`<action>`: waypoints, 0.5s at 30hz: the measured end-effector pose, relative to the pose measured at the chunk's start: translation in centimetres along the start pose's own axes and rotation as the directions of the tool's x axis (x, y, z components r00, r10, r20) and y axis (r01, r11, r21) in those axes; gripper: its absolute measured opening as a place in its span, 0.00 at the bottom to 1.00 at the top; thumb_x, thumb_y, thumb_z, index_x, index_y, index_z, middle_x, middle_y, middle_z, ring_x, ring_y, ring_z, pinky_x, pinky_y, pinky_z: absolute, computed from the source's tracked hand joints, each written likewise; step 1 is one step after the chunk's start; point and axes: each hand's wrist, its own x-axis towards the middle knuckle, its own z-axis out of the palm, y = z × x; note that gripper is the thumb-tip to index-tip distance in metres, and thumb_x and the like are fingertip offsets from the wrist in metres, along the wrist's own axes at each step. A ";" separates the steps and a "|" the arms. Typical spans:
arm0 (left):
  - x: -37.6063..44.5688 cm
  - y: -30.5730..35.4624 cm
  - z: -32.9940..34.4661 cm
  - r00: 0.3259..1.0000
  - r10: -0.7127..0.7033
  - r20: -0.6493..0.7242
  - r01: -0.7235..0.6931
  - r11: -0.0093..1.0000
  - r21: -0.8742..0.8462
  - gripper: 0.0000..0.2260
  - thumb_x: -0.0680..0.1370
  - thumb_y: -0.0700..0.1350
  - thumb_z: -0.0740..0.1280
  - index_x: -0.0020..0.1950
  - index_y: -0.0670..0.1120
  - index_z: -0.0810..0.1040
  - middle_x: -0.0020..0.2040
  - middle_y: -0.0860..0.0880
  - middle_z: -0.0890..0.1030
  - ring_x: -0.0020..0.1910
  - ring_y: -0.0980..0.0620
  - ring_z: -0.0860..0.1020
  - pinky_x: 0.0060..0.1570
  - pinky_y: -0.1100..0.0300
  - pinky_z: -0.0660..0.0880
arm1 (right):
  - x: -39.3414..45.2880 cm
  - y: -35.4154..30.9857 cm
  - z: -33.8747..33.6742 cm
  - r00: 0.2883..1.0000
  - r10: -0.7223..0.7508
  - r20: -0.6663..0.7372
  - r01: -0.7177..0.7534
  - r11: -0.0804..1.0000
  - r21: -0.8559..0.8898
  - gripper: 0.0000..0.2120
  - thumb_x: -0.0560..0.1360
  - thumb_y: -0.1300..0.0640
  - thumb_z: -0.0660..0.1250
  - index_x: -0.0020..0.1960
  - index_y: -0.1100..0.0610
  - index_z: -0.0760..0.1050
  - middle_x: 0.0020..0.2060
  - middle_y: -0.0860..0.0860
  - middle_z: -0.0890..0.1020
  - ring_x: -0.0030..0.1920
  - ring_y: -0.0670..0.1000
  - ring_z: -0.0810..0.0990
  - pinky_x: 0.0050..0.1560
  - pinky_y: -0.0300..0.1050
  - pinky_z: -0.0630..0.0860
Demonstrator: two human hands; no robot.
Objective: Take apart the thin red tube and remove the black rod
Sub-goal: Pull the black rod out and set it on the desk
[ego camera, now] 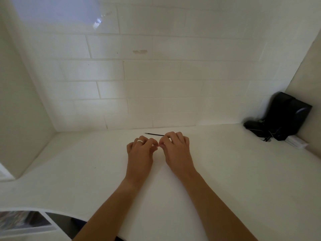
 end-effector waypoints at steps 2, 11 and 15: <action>0.0 0.0 -0.1 1.000 0.003 -0.007 -0.003 1.000 -0.007 0.08 0.78 0.40 0.70 0.49 0.54 0.79 0.45 0.55 0.75 0.50 0.54 0.75 0.52 0.60 0.60 | 0.1 -0.5 -0.3 0.999 -0.041 -0.014 0.042 0.998 0.043 0.05 0.80 0.54 0.65 0.54 0.50 0.78 0.53 0.45 0.79 0.53 0.52 0.76 0.56 0.48 0.70; 0.2 0.0 -0.1 0.999 -0.031 -0.038 0.031 0.999 -0.011 0.07 0.77 0.38 0.70 0.48 0.52 0.79 0.45 0.54 0.77 0.48 0.53 0.77 0.50 0.61 0.58 | -0.1 -0.5 -0.9 0.983 0.179 -0.034 -0.177 0.983 0.057 0.12 0.78 0.55 0.60 0.59 0.51 0.76 0.52 0.46 0.81 0.54 0.50 0.78 0.62 0.49 0.67; 0.2 0.1 -0.1 1.000 -0.012 -0.024 0.011 1.000 -0.029 0.08 0.77 0.38 0.70 0.48 0.52 0.79 0.45 0.55 0.77 0.48 0.54 0.76 0.50 0.60 0.60 | -0.2 -0.8 -0.6 0.997 0.074 0.008 -0.074 0.976 0.203 0.12 0.79 0.60 0.60 0.60 0.54 0.76 0.52 0.47 0.81 0.54 0.49 0.79 0.61 0.50 0.73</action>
